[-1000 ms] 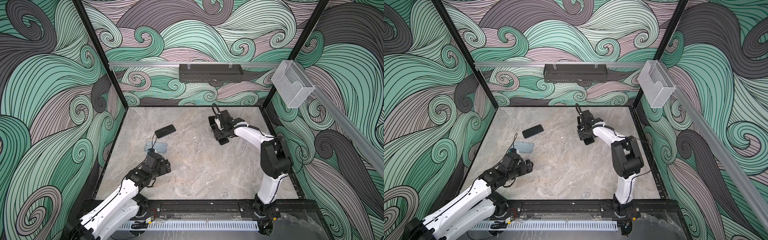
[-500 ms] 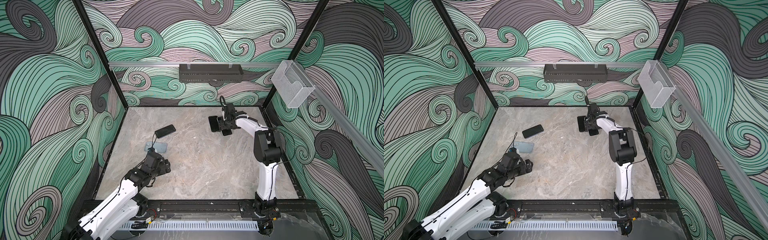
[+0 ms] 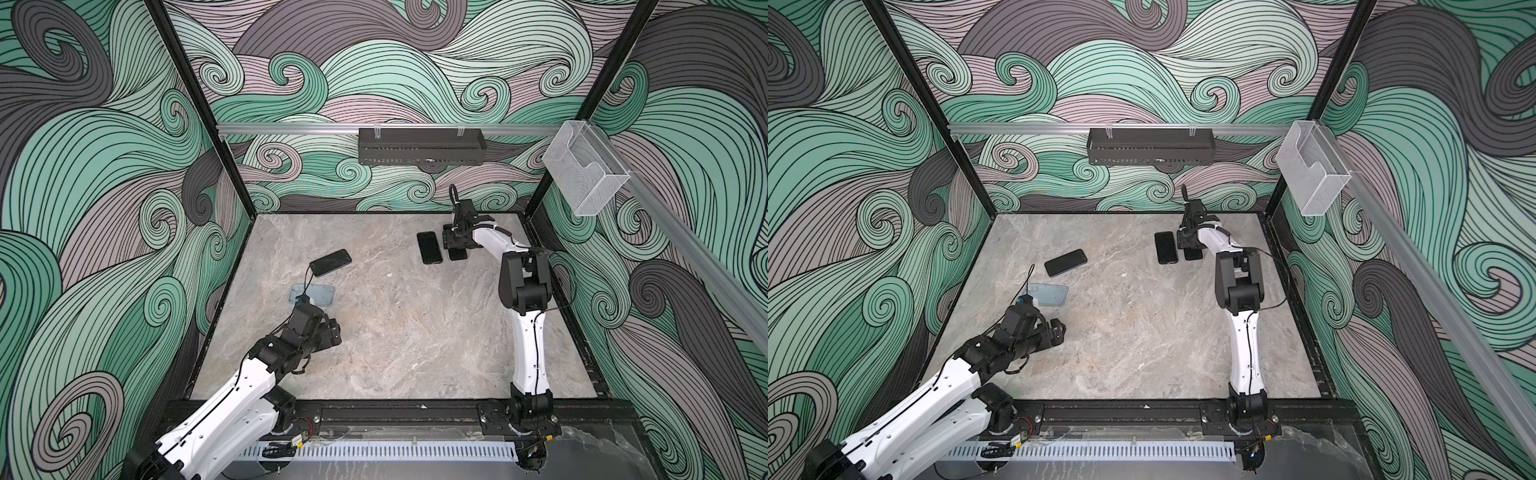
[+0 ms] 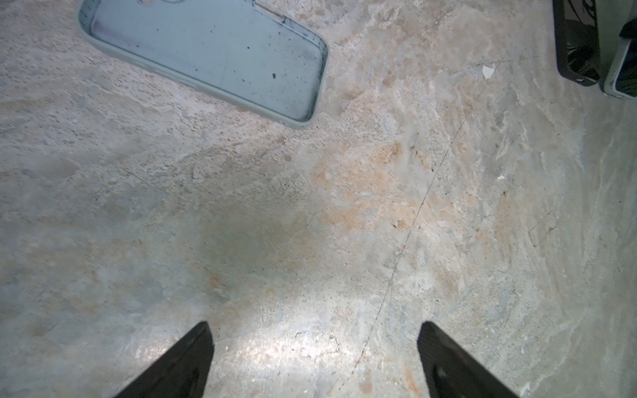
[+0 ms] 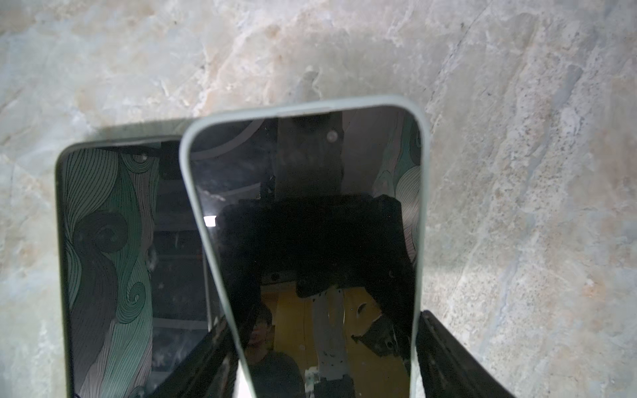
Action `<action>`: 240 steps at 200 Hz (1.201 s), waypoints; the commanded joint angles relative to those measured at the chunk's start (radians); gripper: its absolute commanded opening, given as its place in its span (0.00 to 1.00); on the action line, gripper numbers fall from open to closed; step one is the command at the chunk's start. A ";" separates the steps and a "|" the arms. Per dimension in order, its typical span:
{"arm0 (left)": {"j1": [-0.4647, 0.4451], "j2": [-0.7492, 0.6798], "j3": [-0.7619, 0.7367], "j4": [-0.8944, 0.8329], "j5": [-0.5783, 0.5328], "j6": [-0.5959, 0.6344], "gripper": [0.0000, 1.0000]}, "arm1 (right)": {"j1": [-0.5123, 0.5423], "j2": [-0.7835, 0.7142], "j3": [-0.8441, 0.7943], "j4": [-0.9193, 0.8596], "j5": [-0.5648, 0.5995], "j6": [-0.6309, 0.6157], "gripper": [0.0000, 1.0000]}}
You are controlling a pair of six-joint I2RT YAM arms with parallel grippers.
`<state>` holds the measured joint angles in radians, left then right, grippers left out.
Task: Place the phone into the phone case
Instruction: 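Carry the cased phone with the right gripper toward the black phone farther away, then lower the cased phone beside the black phone and open the right gripper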
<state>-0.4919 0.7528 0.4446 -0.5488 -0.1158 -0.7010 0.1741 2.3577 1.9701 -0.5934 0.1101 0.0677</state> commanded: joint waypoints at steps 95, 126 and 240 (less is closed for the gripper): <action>0.008 -0.035 0.042 -0.048 0.002 -0.005 0.95 | -0.019 0.109 0.209 -0.193 -0.034 0.052 0.46; 0.009 -0.037 0.040 -0.048 -0.001 -0.010 0.95 | -0.024 0.117 0.217 -0.208 -0.083 0.063 0.52; 0.008 -0.030 0.018 0.003 0.014 -0.057 0.95 | -0.044 0.136 0.236 -0.232 -0.145 0.084 0.75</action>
<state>-0.4911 0.7227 0.4446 -0.5545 -0.1070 -0.7452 0.1390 2.4863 2.1803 -0.8116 -0.0105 0.1341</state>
